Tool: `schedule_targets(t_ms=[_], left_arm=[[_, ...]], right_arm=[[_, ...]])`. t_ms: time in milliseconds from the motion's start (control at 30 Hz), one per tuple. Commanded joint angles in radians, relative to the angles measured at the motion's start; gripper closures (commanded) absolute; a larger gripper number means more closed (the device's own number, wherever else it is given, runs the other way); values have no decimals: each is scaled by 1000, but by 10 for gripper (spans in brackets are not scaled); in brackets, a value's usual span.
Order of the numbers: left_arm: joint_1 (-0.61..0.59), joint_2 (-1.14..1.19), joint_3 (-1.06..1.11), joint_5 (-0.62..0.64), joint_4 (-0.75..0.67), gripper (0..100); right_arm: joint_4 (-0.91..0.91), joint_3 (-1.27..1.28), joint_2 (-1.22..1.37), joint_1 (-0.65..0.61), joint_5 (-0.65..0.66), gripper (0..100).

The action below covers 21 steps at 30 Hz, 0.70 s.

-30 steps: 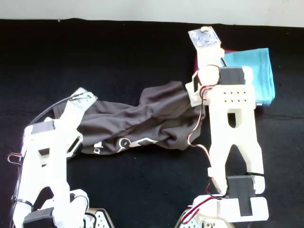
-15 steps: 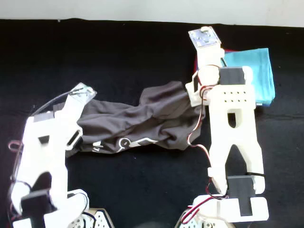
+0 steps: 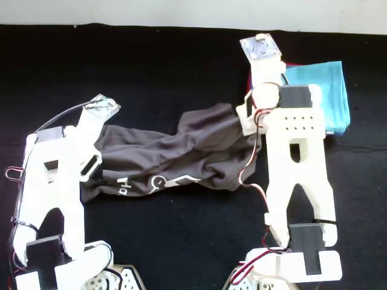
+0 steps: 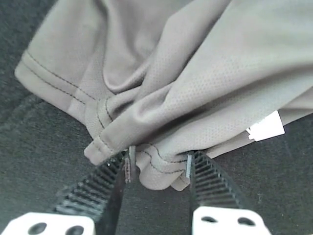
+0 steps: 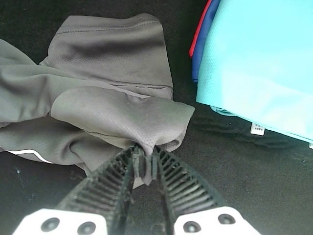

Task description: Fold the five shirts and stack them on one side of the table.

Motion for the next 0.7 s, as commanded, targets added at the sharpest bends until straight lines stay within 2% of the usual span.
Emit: schedule_targets(t_ms=[0,233,433,600,667], left_arm=[[7,-1,27,-9,6,822],[10,-1,79,-11,-3,822],[8,-1,128,-9,-115,824],[8,-22,87,-3,-100,999],[8,-48,48,-3,-32,960]], right_arm=[[5,-45,-10,8,-6,993],[5,-45,-8,8,-6,993],[5,-45,-12,8,-6,993],[5,-45,-12,8,-6,993],[5,-45,-12,8,-6,993]])
